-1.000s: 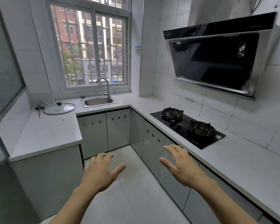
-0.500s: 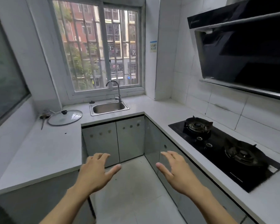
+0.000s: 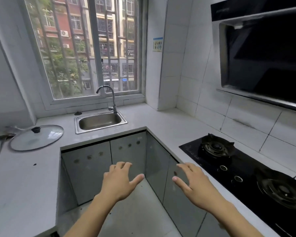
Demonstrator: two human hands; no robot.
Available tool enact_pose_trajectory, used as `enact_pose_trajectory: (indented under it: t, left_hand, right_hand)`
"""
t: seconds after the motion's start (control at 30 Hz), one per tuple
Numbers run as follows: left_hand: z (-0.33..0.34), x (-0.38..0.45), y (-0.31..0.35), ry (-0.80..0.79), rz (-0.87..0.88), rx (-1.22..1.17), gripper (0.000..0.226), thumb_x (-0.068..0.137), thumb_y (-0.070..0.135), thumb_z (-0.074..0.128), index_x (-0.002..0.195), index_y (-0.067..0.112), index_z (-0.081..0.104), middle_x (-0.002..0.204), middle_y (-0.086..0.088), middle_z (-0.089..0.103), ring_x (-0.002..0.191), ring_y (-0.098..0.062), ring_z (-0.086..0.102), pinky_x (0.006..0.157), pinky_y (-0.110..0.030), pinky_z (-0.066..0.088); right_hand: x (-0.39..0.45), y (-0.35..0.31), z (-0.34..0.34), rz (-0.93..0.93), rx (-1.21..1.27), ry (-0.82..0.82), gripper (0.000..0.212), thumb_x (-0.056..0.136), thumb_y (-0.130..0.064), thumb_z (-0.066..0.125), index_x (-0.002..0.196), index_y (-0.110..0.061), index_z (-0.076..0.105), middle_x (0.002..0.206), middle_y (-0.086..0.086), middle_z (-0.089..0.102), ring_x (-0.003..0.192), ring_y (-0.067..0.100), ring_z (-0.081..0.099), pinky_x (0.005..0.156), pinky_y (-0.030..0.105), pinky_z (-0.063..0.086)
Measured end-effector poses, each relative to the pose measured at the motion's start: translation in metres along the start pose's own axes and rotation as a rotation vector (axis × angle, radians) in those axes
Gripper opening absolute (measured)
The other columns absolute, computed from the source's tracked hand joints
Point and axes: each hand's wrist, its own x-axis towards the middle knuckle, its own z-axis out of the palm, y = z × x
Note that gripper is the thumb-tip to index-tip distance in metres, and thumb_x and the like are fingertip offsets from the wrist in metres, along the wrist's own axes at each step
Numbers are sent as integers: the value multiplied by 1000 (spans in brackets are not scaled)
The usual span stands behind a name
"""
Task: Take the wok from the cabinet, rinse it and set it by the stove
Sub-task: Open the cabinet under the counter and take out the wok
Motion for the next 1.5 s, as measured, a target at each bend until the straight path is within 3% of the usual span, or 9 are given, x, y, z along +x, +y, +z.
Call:
enact_pose_trajectory:
  t: [0.3, 0.47, 0.6, 0.77, 1.0, 1.13, 1.33, 1.5]
  left_hand:
    - [15, 193, -12, -98, 121, -87, 77, 81, 80, 30, 141, 33, 36, 146, 7, 38, 132, -18, 34, 105, -41, 34]
    - [23, 266, -18, -124, 173, -57, 79, 79, 82, 28, 141, 33, 37, 146, 9, 38, 133, -17, 34, 105, -40, 35]
    - [40, 328, -13, -169, 172, -69, 96, 66, 89, 14, 140, 34, 37, 146, 9, 38, 132, -17, 34, 105, -41, 36]
    - [67, 401, -1, -180, 186, 15, 78, 81, 81, 31, 142, 32, 36, 147, 8, 38, 133, -19, 35, 104, -42, 38]
    - [93, 499, 18, -188, 142, 24, 75, 82, 78, 32, 142, 33, 36, 147, 7, 38, 134, -18, 34, 104, -41, 37]
    - [113, 537, 22, -254, 139, 37, 81, 78, 83, 30, 141, 32, 37, 146, 7, 39, 132, -19, 35, 103, -40, 38]
    - [143, 583, 33, -294, 227, 161, 73, 83, 76, 34, 140, 30, 37, 144, 5, 40, 132, -22, 35, 102, -41, 38]
    - [164, 607, 23, -348, 314, 195, 73, 84, 76, 33, 137, 27, 40, 141, 1, 43, 129, -24, 38, 101, -42, 37]
  right_hand:
    - [157, 15, 10, 162, 6, 33, 67, 90, -67, 29, 147, -32, 29, 153, -7, 28, 142, 11, 19, 115, 36, 24]
    - [219, 31, 27, 234, 13, -23, 88, 75, -79, 13, 147, -31, 27, 154, -7, 27, 143, 12, 16, 114, 36, 24]
    - [272, 53, 36, 272, 55, -40, 93, 71, -80, 10, 148, -29, 27, 154, -7, 25, 144, 12, 14, 115, 37, 23]
    - [357, 102, 55, 271, 108, -7, 97, 71, -84, 6, 147, -27, 30, 152, -5, 30, 141, 14, 19, 115, 38, 26]
    - [460, 154, 65, 294, 128, -88, 108, 62, -84, 0, 148, -24, 27, 154, -3, 27, 143, 17, 17, 116, 39, 25]
    - [486, 172, 76, 332, 128, -151, 111, 58, -83, 0, 149, -24, 26, 155, -3, 26, 144, 17, 16, 116, 38, 24]
    - [513, 199, 97, 422, 36, -198, 122, 50, -86, -11, 149, -24, 24, 156, 1, 24, 144, 20, 16, 115, 38, 26]
    - [516, 194, 113, 508, -10, -239, 93, 75, -78, 9, 149, -23, 24, 156, 4, 22, 144, 22, 16, 114, 40, 27]
